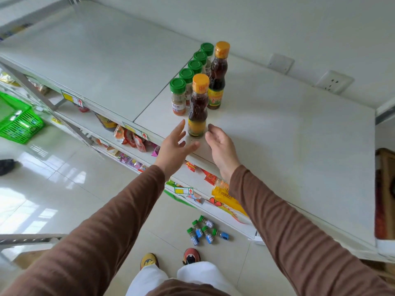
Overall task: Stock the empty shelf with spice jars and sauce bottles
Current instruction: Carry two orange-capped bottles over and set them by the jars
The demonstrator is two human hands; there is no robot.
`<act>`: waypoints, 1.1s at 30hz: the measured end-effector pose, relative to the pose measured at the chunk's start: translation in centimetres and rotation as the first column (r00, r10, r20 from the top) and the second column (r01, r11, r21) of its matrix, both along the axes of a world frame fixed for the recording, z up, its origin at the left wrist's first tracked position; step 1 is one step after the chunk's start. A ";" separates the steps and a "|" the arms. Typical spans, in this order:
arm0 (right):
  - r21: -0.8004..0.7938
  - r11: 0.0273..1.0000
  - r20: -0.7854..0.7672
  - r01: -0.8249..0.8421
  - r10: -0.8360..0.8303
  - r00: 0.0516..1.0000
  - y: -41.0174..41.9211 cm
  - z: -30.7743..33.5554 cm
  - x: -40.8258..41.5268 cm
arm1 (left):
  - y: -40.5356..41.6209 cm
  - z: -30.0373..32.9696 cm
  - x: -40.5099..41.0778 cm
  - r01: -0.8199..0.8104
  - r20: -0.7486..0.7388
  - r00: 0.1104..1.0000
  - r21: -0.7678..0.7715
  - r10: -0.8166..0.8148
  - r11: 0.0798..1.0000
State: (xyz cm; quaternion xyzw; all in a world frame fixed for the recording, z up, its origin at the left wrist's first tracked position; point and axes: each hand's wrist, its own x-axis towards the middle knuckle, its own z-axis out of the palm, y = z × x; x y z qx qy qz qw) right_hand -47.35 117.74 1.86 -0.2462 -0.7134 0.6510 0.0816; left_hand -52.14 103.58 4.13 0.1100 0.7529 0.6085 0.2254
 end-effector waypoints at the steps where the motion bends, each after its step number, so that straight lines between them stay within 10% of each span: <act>1: -0.030 1.000 -0.012 -0.009 0.008 1.000 -0.5 0.1 0.1 | 0.1 0.2 -0.1 0.018 -0.003 1.000 0.001 -0.018 1.000; 27: 0.023 1.000 0.020 -0.007 0.007 1.000 1.6 2.3 -4.3 | 5.2 -0.1 -4.8 0.073 -0.073 0.994 -0.037 -0.076 0.997; 33: 0.085 0.994 0.102 -0.075 0.066 0.993 0.9 3.1 -2.4 | 3.3 -0.2 -3.6 0.087 -0.108 0.987 -0.238 -0.115 0.967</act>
